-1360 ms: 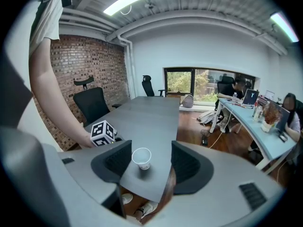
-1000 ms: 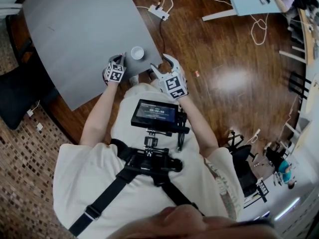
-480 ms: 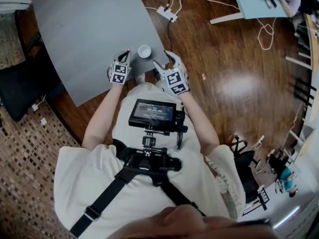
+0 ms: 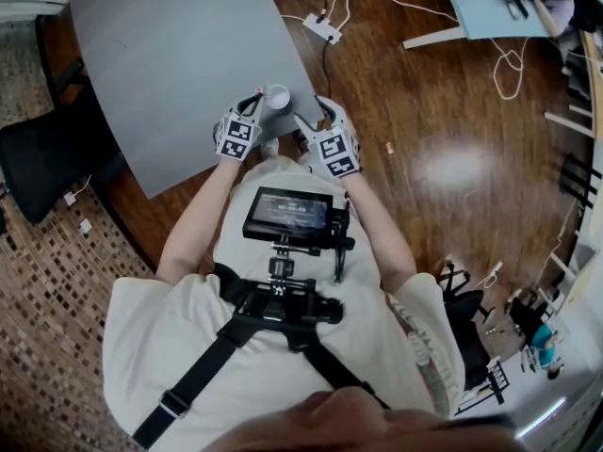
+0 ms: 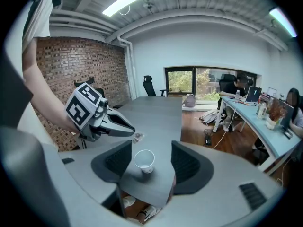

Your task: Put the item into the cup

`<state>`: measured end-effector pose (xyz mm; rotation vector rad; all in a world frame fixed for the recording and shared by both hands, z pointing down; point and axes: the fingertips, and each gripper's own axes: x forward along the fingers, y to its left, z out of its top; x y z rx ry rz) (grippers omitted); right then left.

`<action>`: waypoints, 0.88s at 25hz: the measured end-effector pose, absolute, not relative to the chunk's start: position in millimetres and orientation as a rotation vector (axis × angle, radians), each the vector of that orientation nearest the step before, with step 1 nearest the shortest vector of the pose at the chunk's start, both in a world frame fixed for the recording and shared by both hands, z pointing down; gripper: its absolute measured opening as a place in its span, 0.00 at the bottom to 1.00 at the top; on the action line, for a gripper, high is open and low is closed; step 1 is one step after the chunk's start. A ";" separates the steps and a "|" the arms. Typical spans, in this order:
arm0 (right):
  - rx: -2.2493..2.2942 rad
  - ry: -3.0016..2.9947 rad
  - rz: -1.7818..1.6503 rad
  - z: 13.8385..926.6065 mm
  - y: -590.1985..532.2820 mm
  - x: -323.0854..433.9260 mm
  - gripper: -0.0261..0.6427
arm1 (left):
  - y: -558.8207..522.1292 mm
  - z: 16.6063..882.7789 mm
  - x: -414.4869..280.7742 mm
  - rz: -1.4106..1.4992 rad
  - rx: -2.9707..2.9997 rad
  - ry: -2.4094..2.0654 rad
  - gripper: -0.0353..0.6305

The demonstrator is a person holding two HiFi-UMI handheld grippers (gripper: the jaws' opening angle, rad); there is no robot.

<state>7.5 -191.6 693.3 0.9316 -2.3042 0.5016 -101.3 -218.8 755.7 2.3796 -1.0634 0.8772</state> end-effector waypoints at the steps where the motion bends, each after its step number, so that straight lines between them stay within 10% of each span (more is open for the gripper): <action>1: 0.933 -2.302 0.507 694.9 -191.0 8.1 0.45 | -218.3 756.9 -97.2 0.886 2.388 -1.046 0.06; 22: 0.992 -2.292 0.515 694.0 -193.5 18.3 0.45 | -202.4 820.9 -63.4 1.139 2.353 -0.800 0.17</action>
